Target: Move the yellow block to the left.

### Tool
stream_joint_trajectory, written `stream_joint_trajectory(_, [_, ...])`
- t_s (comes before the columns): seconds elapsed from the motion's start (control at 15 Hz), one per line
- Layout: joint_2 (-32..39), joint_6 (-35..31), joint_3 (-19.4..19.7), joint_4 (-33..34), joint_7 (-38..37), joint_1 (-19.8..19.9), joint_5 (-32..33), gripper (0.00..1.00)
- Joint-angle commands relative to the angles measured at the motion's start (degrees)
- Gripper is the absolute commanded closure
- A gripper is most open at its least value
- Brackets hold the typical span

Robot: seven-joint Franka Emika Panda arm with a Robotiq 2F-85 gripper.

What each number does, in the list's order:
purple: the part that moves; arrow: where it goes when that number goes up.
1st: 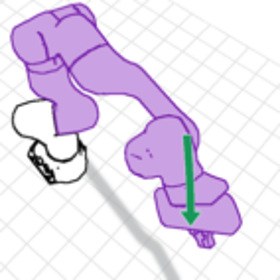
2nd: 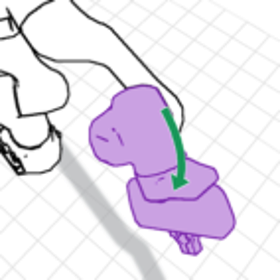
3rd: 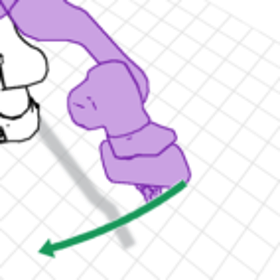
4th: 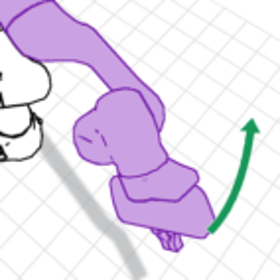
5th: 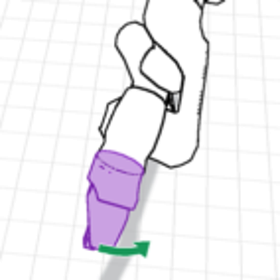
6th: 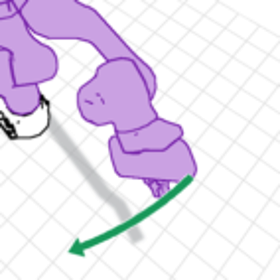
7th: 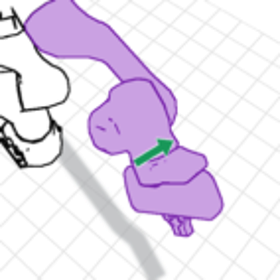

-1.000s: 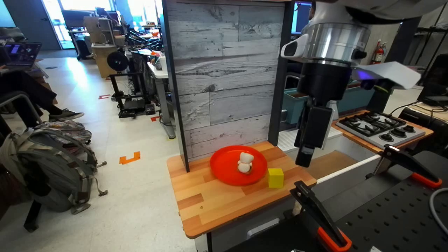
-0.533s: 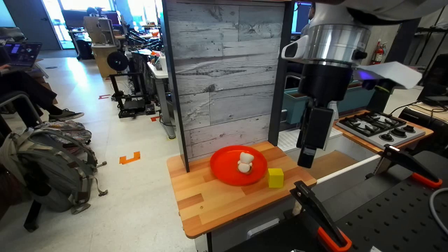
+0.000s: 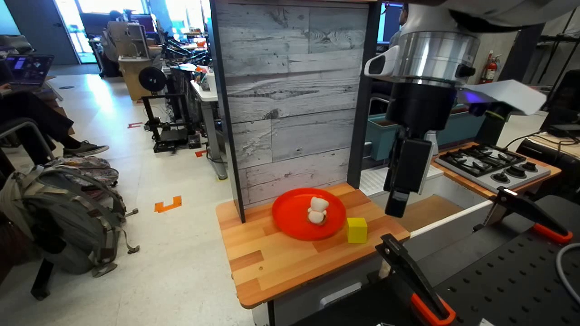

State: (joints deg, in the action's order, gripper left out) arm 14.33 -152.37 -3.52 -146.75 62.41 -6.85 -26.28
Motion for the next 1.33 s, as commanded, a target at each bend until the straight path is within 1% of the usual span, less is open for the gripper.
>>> stream_joint_trajectory(0.0, [-0.01, -0.28, -3.34, -0.09, -1.28, 3.62, 1.77, 0.00])
stream_joint_trajectory(0.27, [0.69, -0.06, -3.08, 0.68, -1.75, 4.01, 2.52, 0.00])
stream_joint_trajectory(0.33, [1.89, -1.27, -2.08, 1.41, -3.67, 3.84, 5.75, 0.00])
stream_joint_trajectory(0.67, [6.98, 0.28, 0.75, 7.13, -8.30, 6.30, 20.92, 0.00])
stream_joint_trajectory(0.87, [11.18, -1.53, 1.59, 10.98, -12.24, 6.86, 26.62, 0.00])
stream_joint_trajectory(1.0, [14.48, -2.93, 0.94, 13.58, -14.05, 7.56, 28.11, 0.00])
stream_joint_trajectory(1.27, [21.39, -8.25, 0.40, 17.11, -18.03, 7.68, 29.93, 0.00])
